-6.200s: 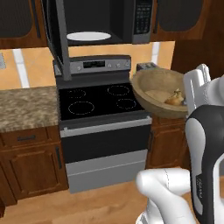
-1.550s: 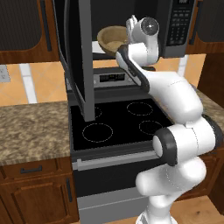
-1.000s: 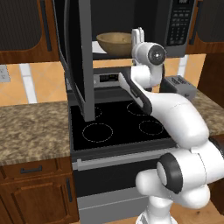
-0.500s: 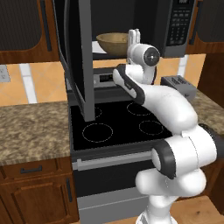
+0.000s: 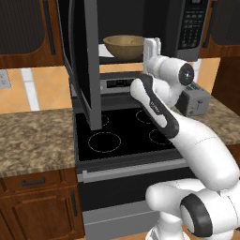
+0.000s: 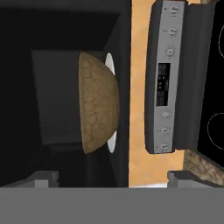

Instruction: Pick the onion from the sink and place it in the bowl. Then pick the bowl and place it in the microwave. Then close the microwave door and press the start button.

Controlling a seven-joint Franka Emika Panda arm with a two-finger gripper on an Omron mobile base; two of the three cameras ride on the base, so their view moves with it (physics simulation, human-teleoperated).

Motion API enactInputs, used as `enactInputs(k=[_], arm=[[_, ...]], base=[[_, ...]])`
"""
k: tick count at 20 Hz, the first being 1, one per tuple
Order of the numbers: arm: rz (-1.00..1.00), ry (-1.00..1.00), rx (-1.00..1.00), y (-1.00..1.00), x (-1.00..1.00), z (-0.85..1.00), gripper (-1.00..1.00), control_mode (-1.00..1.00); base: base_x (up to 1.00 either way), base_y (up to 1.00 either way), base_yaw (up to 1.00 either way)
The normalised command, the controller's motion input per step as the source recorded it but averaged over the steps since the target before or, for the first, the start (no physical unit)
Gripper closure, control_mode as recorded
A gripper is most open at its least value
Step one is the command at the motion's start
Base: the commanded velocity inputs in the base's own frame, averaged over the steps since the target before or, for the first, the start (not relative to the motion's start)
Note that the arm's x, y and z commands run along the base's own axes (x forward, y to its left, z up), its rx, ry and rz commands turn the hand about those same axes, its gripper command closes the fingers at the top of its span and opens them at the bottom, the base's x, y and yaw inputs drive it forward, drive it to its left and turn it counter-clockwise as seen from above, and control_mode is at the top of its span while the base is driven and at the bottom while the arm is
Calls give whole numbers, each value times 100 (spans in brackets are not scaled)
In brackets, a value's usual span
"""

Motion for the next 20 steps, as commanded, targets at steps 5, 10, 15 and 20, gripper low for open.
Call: enactInputs(k=[5, 10, 15, 20], arm=[[32, 4, -6, 0, -100, 9, -100, -100], [35, 1, 0, 0, -100, 21, -100, -100], [28, 0, 0, 3, -100, 19, -100, -100], [14, 0, 0, 21, -100, 7, -100, -100]], base=[[0, 0, 0], [0, 0, 0], [0, 0, 0], [0, 0, 0]])
